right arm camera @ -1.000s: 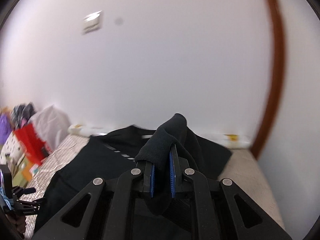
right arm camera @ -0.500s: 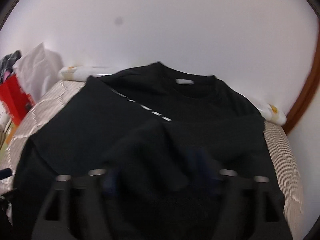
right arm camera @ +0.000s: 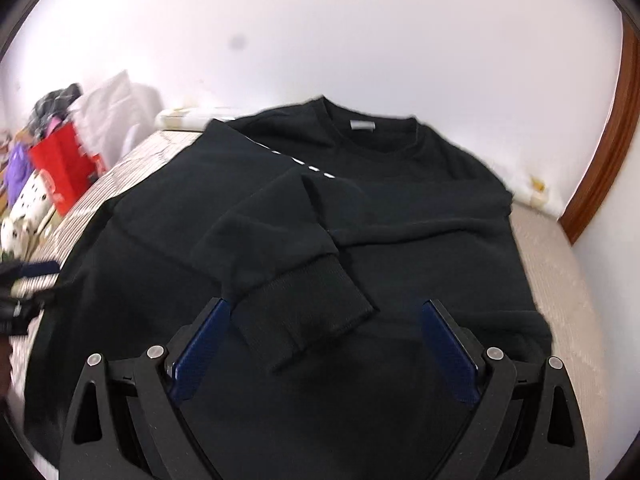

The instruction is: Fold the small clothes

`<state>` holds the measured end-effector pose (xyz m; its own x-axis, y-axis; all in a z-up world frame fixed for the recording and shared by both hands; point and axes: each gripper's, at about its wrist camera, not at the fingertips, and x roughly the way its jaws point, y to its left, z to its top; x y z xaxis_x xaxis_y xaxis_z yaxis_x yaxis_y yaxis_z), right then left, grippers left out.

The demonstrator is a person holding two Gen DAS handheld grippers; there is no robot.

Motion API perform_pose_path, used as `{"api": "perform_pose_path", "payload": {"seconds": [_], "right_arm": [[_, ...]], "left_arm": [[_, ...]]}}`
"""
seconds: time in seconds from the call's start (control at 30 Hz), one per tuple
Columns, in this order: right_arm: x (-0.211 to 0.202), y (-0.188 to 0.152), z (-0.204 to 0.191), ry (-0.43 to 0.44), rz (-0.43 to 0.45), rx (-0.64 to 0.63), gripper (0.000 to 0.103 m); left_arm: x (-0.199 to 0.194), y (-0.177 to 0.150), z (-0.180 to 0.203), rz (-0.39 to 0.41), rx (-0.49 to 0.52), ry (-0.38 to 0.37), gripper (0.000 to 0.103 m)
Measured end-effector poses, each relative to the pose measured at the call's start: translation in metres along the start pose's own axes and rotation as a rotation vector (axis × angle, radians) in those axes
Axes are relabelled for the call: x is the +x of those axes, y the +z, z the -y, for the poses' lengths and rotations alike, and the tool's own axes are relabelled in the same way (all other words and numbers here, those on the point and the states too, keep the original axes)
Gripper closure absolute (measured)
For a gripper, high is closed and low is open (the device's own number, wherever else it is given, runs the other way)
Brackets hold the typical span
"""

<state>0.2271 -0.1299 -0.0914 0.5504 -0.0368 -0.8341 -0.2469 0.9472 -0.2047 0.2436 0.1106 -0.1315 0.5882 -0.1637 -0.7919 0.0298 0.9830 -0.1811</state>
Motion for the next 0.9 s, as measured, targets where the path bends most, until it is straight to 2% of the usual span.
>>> {"api": "perform_pose_path", "payload": {"seconds": [0.1, 0.23, 0.27, 0.3, 0.33, 0.4, 0.43, 0.57, 0.67, 0.77, 0.9], "right_arm": [[-0.019, -0.012, 0.014, -0.040, 0.031, 0.007, 0.008], [-0.032, -0.030, 0.059, -0.076, 0.063, 0.101, 0.009], [-0.032, -0.034, 0.072, -0.086, 0.063, 0.132, 0.015], [-0.032, -0.039, 0.083, -0.099, 0.061, 0.162, 0.032], [-0.030, -0.045, 0.095, -0.108, 0.052, 0.190, 0.042], [-0.018, -0.058, 0.115, -0.136, -0.008, 0.236, 0.074], [-0.012, -0.066, 0.123, -0.138, -0.029, 0.253, 0.078], [0.002, -0.087, 0.144, -0.070, -0.070, 0.325, 0.080], [0.007, -0.094, 0.151, -0.065, -0.067, 0.337, 0.080], [0.014, -0.098, 0.155, -0.042, -0.088, 0.358, 0.080], [0.016, -0.097, 0.149, -0.065, -0.090, 0.342, 0.080]], "left_arm": [[0.000, 0.008, 0.028, 0.003, 0.061, -0.004, 0.031], [0.009, 0.026, 0.075, 0.014, 0.131, -0.025, 0.031], [0.012, 0.030, 0.086, 0.021, 0.143, -0.029, 0.031], [0.016, 0.033, 0.098, 0.028, 0.156, -0.032, 0.031], [0.022, 0.036, 0.111, 0.032, 0.172, -0.037, 0.031], [0.034, 0.040, 0.135, 0.024, 0.208, -0.051, 0.031], [0.039, 0.041, 0.144, 0.018, 0.225, -0.053, 0.031], [0.065, 0.040, 0.182, -0.009, 0.335, -0.029, 0.031], [0.082, 0.033, 0.203, -0.005, 0.412, 0.022, 0.031], [0.101, 0.033, 0.212, -0.011, 0.439, 0.079, 0.031], [0.116, 0.029, 0.215, -0.014, 0.454, 0.119, 0.031]]}}
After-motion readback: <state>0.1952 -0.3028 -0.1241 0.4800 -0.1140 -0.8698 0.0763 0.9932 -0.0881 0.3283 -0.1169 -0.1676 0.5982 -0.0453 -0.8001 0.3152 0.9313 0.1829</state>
